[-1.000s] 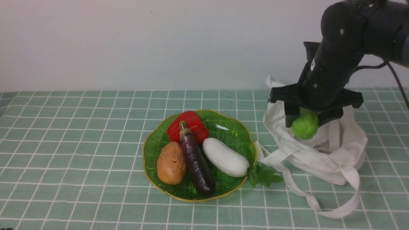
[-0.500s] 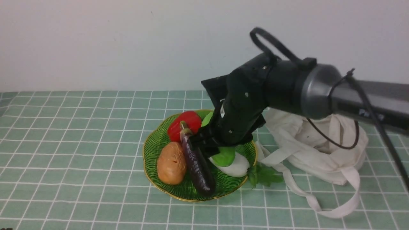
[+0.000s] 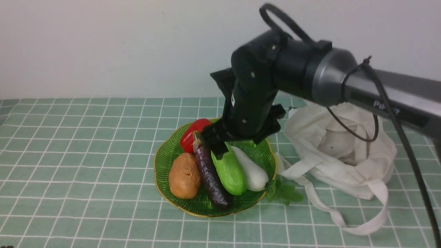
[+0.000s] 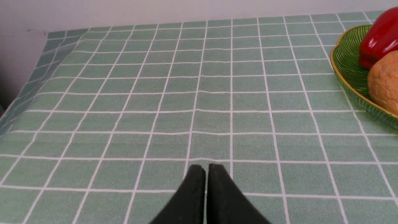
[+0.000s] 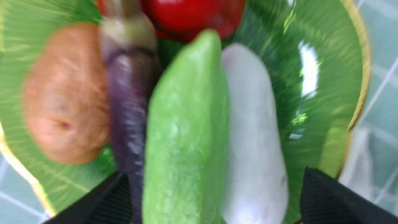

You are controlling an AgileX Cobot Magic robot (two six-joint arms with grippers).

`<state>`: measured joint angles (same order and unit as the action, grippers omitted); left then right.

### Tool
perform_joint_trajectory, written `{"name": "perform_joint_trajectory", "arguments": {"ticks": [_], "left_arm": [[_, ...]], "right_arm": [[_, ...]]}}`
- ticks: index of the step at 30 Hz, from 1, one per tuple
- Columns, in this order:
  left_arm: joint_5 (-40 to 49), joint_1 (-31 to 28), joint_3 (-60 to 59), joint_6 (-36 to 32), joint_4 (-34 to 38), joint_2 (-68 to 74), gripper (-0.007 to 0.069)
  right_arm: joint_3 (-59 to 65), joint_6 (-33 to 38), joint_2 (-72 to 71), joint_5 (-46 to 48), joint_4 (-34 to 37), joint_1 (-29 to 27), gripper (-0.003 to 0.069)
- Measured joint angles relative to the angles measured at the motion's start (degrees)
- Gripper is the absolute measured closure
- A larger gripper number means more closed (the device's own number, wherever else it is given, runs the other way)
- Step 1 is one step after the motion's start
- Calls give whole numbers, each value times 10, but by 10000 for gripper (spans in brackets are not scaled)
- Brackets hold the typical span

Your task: Take vegetables from cloth bag on blue coffee tablecloth place on plate.

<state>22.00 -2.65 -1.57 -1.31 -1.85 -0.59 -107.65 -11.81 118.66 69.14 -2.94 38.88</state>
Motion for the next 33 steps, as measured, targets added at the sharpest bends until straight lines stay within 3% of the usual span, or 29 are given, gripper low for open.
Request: {"name": "perform_joint_trajectory", "arguments": {"ticks": [3,5,6,9,11,18,23,26,29,31,32,33], "left_arm": [[0,0,0,0,0,0,632],[0,0,0,0,0,0,632],[0,0,0,0,0,0,632],[0,0,0,0,0,0,632],[0,0,0,0,0,0,632],[0,0,0,0,0,0,632],[0,0,0,0,0,0,632],[0,0,0,0,0,0,632],[0,0,0,0,0,0,632],[0,0,0,0,0,0,632],[0,0,0,0,0,0,632],[0,0,0,0,0,0,632]], "right_arm": [[-61,30,-4,11,3,0,24],[-96,45,-24,15,18,0,116],[-96,46,-26,15,20,0,125],[-91,55,-65,21,41,0,251],[-56,60,-140,24,56,0,400],[61,63,-347,31,66,0,648],[177,63,-510,32,59,0,671],[326,63,-641,-3,51,0,673],[509,63,-792,-187,50,0,673],[557,63,-827,-229,50,0,673],[660,63,-893,-367,50,0,673],[711,63,-929,-429,50,0,673]]}}
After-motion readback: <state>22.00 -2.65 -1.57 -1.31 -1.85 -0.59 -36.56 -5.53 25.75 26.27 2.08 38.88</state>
